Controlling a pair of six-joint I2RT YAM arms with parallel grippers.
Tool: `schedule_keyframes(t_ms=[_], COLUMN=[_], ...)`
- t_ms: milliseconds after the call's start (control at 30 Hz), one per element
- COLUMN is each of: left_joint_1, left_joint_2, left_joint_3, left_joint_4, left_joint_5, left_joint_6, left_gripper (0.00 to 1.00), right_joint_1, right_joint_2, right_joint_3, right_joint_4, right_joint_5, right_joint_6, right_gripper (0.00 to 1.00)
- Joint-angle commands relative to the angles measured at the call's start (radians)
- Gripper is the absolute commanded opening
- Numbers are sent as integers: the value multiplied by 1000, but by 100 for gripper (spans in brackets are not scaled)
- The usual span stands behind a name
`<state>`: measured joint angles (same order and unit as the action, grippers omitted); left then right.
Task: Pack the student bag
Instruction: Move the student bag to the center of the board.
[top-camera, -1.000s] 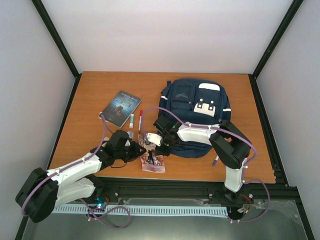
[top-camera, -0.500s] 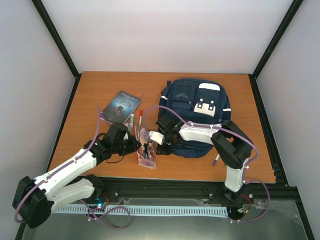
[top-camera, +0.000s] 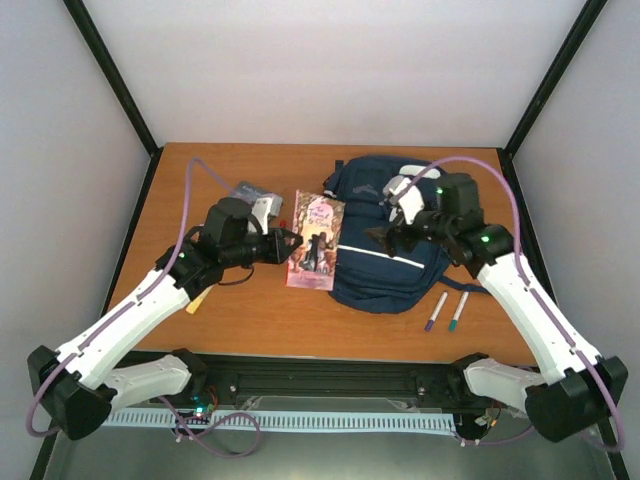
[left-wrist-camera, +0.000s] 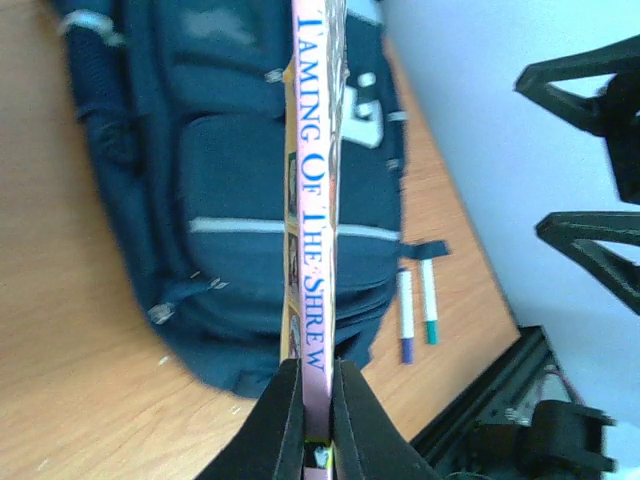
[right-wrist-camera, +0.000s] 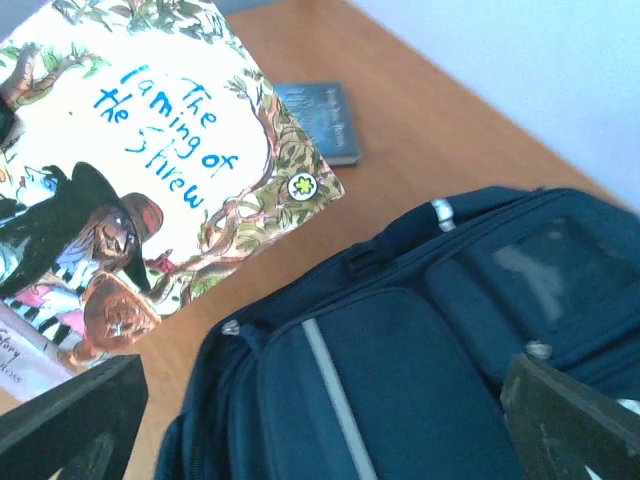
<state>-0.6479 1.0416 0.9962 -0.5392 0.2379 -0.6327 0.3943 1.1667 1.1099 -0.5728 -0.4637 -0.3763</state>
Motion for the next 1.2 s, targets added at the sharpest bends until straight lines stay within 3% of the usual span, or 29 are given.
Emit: schedule_keyframes(t_ms=[0,167,300,567,800,1000,1167], left_joint_1=[-5,-5,-6,-6,-5,-4,-3], left_joint_2=[53,101,144,203,221,234,222], left_joint_3=[66,111,167,245,269,310,313], left_joint_4=[283,476,530,604,535,422,384], left_joint_5=[196,322,439,527,443,311,258], left_joint_6=[31,-39,-52,-49,27,99,129], left_gripper=[1,1,1,1,1,1,1], right_joint_1=[-115,-210,-217,-221,-221,-221,-221], right_joint_2=[-63,-97,-72,-39,-41,-77,-94], right_joint_3=[-33,-30,24,73,102,88,51], right_joint_4=[1,-31,-42,30,-32,-73,-28], right_joint_5=[-89,-317,-381,-703,-869,-898,-902], right_joint_6=[115,129,186,287,283,285,344], right_gripper=[100,100,98,98,89,81,67])
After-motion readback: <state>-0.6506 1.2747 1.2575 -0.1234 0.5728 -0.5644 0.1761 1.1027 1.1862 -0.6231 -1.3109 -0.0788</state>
